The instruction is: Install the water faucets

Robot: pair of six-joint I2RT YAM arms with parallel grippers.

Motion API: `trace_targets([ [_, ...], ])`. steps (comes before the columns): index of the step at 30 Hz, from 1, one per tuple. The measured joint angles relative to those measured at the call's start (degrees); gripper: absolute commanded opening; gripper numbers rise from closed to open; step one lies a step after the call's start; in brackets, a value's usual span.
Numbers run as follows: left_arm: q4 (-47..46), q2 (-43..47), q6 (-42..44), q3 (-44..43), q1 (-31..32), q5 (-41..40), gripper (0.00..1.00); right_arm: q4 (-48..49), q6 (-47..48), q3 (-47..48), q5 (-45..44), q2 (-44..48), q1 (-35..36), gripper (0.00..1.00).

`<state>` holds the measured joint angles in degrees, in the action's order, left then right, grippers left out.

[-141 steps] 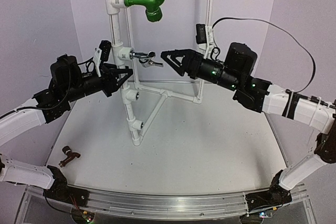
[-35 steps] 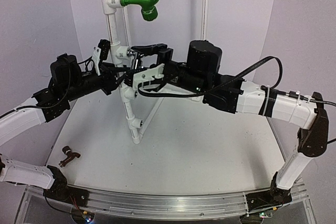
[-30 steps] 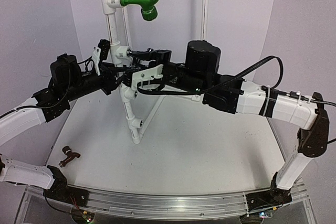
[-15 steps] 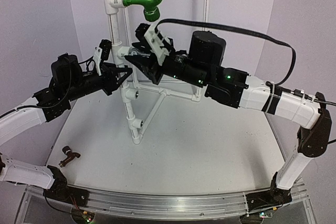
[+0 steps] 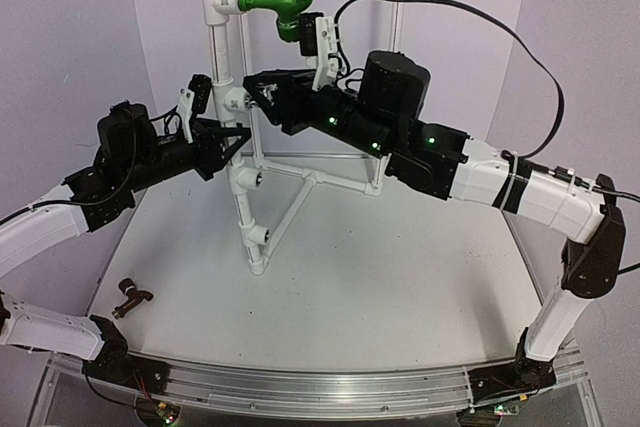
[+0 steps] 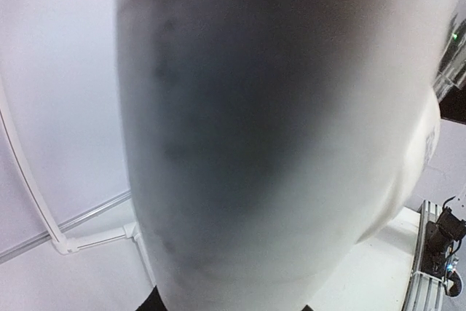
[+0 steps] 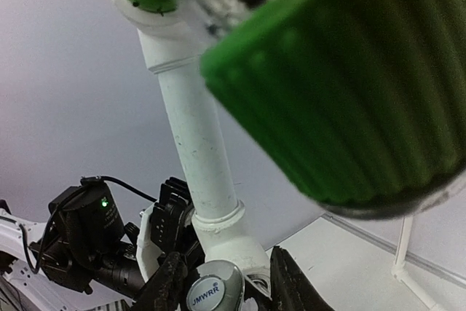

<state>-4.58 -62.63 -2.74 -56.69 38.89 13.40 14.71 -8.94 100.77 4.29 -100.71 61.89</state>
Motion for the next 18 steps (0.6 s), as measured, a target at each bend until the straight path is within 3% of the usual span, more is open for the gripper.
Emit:
trace_targets([
  [3,0.0,0.0,0.2,0.0,0.0,-0.1,0.0,-0.2,-4.4,0.0,0.6,0.0,-0.6,0.26],
  [6,-0.1,-0.1,0.3,0.0,0.0,-0.1,0.0,-0.6,-7.3,0.0,2.0,0.2,-1.2,0.52],
  [12,0.1,0.2,0.3,0.0,-0.1,0.3,0.0,2.8,-17.6,-1.7,2.6,0.6,-2.7,0.81],
  [15,0.1,0.2,0.3,0.0,0.0,0.4,0.0,4.0,-16.8,-3.8,3.3,1.5,-3.3,0.92],
  [18,0.1,0.2,0.3,0.0,-0.1,0.4,0.0,4.0,-13.7,-5.4,4.1,2.5,-3.7,0.95],
])
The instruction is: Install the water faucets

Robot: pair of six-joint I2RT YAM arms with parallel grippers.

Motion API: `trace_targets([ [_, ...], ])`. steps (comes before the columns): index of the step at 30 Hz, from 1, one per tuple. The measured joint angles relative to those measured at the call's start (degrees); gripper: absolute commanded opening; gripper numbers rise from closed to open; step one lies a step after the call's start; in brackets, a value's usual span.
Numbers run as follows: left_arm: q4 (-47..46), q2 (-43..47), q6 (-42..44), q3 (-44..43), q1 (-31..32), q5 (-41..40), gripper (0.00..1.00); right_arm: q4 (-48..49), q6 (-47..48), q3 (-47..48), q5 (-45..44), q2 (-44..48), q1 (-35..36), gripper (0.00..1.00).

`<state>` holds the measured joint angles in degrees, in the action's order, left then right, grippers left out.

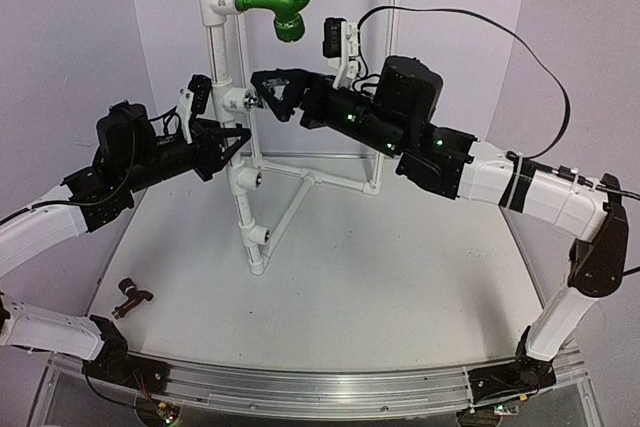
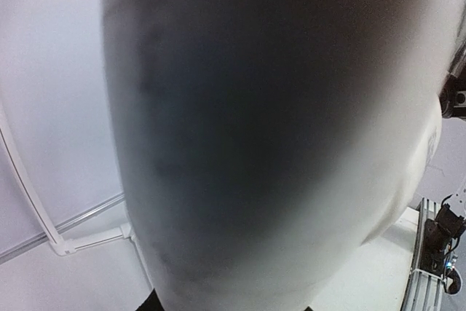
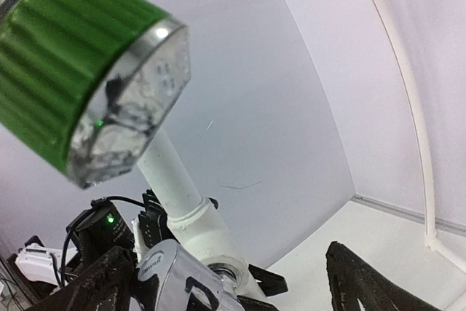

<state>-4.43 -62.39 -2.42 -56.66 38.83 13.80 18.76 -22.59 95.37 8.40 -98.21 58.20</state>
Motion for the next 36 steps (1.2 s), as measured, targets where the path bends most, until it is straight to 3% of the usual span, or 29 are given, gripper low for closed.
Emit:
trace_targets([
  [4,0.0,0.0,0.0,0.0,0.0,0.0,0.0,-0.4,6.1,-0.6,1.4,0.5,-0.3,0.89],
  [7,0.0,0.0,0.0,0.0,0.0,0.0,0.0,-1.4,9.0,-0.7,3.2,0.5,-0.5,0.67],
  [11,0.0,0.0,0.0,0.0,0.0,0.0,0.0,-2.4,9.4,-0.7,3.5,0.5,-0.5,0.52],
  [14,0.0,0.0,0.0,0.0,0.0,0.0,0.0,-2.2,7.3,-0.7,2.3,0.5,-0.5,0.38],
  [22,-0.1,-0.2,0.0,0.0,0.0,0.0,0.0,-1.9,-7.3,-0.7,2.3,0.4,-0.7,0.18],
  [28,-0.5,-0.5,-0.1,0.0,0.0,-0.1,0.0,0.8,-33.6,-2.1,11.4,-0.5,-4.7,0.24],
  [32,-0.7,-0.6,0.0,0.0,0.0,-0.1,0.0,5.7,-48.0,-4.3,17.4,-1.3,-7.0,0.47],
  [36,0.0,0.1,-0.1,0.0,0.0,0.0,0.0,6.8,-52.9,-7.7,16.5,-1.5,-9.8,0.7],
])
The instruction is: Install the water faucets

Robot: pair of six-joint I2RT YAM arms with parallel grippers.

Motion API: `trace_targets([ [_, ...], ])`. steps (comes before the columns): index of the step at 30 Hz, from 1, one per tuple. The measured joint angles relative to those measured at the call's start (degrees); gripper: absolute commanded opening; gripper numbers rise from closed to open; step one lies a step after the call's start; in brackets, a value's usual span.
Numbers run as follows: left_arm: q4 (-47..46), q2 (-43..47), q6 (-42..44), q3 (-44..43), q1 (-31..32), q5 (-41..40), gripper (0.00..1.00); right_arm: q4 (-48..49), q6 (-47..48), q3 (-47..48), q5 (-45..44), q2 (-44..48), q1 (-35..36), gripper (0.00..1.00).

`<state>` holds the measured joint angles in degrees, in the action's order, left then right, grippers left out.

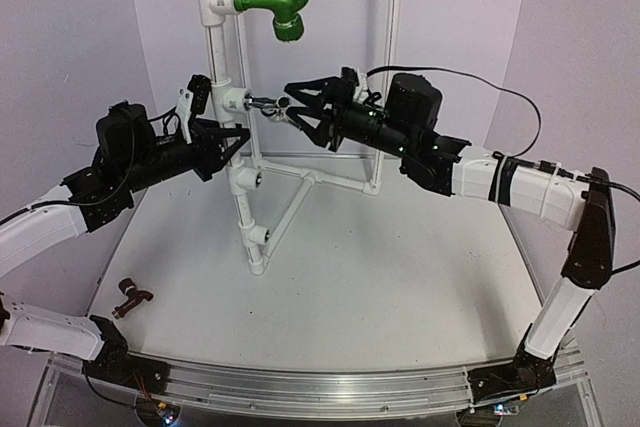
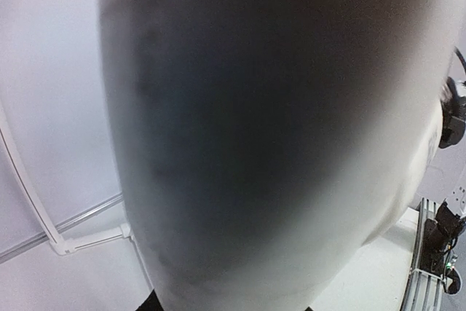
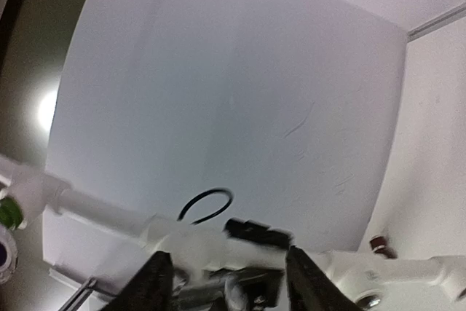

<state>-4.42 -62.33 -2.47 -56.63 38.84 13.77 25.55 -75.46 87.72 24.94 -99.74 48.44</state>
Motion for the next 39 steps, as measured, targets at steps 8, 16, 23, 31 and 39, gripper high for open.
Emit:
trace_targets([
  [8,0.1,0.1,0.0,0.1,0.0,0.0,0.0,-4.3,17.7,-9.5,-5.9,3.9,-5.0,0.98],
  [16,0.1,0.1,0.0,0.1,0.0,0.0,0.0,-6.2,51.8,-10.1,1.4,14.3,-4.0,0.98],
  [23,0.1,0.1,-0.1,0.1,-0.1,0.0,0.0,-6.8,61.7,-4.3,8.9,10.6,-2.9,0.91],
  [31,0.0,0.0,0.0,0.0,0.0,0.0,0.0,-6.4,64.2,-3.1,10.9,4.8,3.2,0.74],
  [39,0.0,-0.1,-0.1,0.0,0.0,0.0,0.0,-0.2,57.3,-2.3,4.4,2.5,6.2,0.37],
])
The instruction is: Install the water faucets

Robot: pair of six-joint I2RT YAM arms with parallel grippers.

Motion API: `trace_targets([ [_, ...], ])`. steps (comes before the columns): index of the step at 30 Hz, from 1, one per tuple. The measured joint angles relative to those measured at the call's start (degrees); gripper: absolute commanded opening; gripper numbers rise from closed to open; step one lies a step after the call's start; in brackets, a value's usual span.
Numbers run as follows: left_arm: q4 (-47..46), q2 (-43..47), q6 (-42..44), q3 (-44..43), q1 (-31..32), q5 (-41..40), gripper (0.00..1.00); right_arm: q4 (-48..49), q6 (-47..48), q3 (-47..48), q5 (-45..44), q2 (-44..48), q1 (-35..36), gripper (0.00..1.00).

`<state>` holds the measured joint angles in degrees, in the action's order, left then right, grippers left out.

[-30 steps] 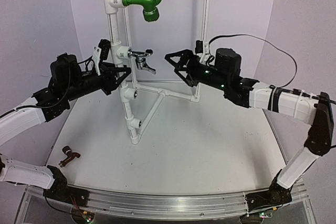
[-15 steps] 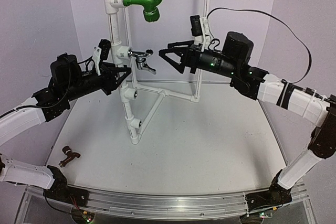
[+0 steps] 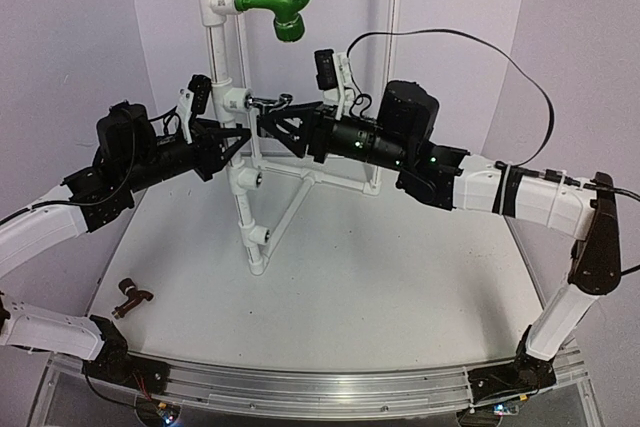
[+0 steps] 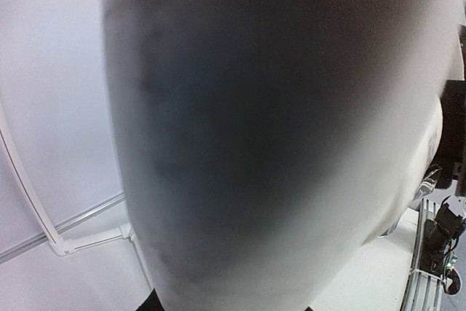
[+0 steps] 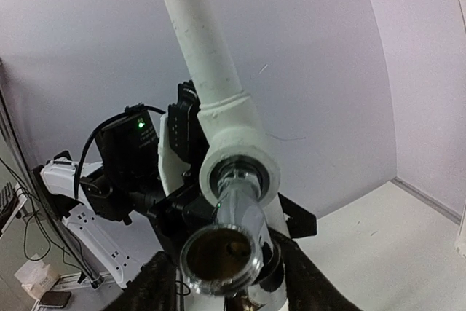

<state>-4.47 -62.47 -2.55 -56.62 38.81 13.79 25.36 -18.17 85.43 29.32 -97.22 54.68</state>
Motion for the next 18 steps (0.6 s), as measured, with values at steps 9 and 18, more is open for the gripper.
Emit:
trace_targets([
  [9,0.2,0.1,-0.4,0.0,-0.5,-0.5,0.0,3.6,-26.5,1.8,-4.1,-1.9,0.7,0.12],
  [18,0.4,0.3,-0.2,0.0,-0.2,0.0,0.0,5.6,-41.5,1.2,-3.0,-1.0,0.6,0.68],
])
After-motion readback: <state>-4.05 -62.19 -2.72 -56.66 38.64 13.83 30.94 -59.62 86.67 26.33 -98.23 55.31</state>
